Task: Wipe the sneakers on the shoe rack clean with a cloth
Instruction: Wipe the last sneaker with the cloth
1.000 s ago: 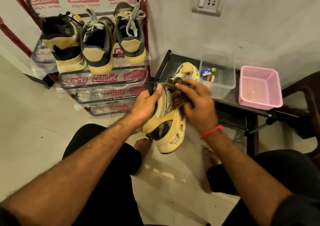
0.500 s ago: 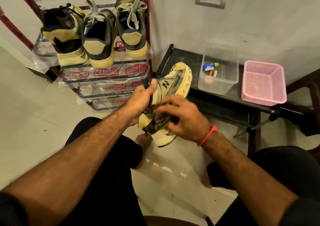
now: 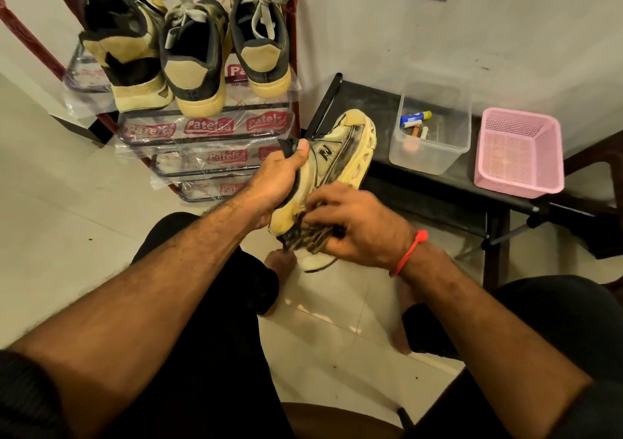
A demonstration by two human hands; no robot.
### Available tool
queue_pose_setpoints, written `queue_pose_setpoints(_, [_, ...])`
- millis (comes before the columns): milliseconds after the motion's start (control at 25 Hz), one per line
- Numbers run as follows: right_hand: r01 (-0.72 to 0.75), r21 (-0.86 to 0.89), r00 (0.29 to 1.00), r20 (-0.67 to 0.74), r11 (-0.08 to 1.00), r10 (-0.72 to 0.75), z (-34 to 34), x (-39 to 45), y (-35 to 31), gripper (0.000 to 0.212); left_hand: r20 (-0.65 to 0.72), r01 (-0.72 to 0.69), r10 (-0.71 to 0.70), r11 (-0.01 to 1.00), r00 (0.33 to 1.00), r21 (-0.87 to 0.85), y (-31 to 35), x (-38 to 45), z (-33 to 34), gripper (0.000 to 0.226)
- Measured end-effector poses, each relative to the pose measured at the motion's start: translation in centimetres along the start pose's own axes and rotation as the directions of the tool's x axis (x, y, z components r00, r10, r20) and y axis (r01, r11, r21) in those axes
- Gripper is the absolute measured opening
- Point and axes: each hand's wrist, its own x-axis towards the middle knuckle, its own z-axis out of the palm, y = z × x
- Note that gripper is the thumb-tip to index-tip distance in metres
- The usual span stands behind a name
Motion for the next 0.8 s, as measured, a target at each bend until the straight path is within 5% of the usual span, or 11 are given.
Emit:
queue_pose_setpoints(120, [-0.275,-0.038,0.952,-0.153,0.961,0.266,-2.2,-0.3,2.4,0.026,-0.018,0.020,-0.021,0.998,1.000,-0.057,0.6,0.2,0.1,0.063])
queue_pose_setpoints(320, [0.017,-0.008,0.999,0.028,1.000,-0.017,0.2,-0.2,-1.6,0.026,-0.134,0.102,-0.097,0.994,0.986,0.030,0.5,-0.1,0.0,0.061])
queue_pose_setpoints(440, [-0.222,-0.055,0.968,-0.134,0.974,0.213,-1.9,0.1,0.7,0.033,-0.110,0.147,-0.150,0.988,0.983,-0.040,0.6,0.0,0.3,0.061])
queue_pose_setpoints(600, [0.024,-0.037,0.999,-0.037,0.999,-0.025,0.0,0.1,-1.6,0.023,-0.128,0.133,-0.128,0.990,0.984,0.038,0.9,0.0,1.0,0.063])
queue_pose_setpoints(800, [-0.216,0.000,0.960,-0.182,0.976,0.212,-1.6,0.2,0.4,0.024,-0.100,0.131,-0.128,0.991,0.987,0.020,0.9,0.2,0.9,0.063])
